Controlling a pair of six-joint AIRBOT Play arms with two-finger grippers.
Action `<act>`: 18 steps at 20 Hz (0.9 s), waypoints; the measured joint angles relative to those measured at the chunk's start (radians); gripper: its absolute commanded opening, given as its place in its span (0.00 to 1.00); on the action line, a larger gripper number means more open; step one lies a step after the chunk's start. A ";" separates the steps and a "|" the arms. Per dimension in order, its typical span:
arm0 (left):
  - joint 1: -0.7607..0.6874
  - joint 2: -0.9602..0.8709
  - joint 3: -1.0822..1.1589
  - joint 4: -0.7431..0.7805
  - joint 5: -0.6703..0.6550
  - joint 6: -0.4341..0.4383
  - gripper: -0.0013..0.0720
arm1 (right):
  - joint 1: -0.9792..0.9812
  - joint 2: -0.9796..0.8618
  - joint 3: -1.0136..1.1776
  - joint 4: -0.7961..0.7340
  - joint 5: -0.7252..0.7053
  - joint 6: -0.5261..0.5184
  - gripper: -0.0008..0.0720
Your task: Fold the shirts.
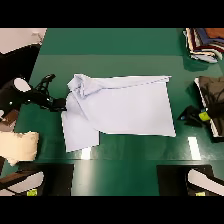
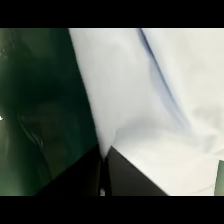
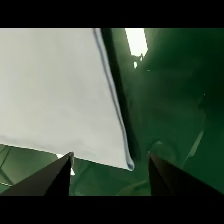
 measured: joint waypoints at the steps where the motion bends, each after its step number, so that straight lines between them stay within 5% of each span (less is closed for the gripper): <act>1: -0.001 0.012 0.001 0.002 -0.004 0.000 0.05 | -0.015 -0.006 -0.036 0.006 -0.006 0.000 0.70; 6: -0.001 0.040 0.003 0.002 -0.007 0.000 0.05 | -0.001 -0.030 -0.162 0.072 -0.037 -0.018 0.52; 9: 0.000 0.043 0.003 0.001 -0.019 0.000 0.05 | 0.049 -0.034 -0.185 0.079 -0.072 -0.024 0.09; 10: 0.000 0.045 0.003 0.000 -0.026 -0.002 0.05 | 0.067 -0.035 -0.190 0.077 -0.084 -0.027 0.04; 18: -0.001 0.235 0.105 -0.002 -0.082 -0.044 0.05 | 0.152 0.145 -0.047 0.071 -0.111 -0.052 0.04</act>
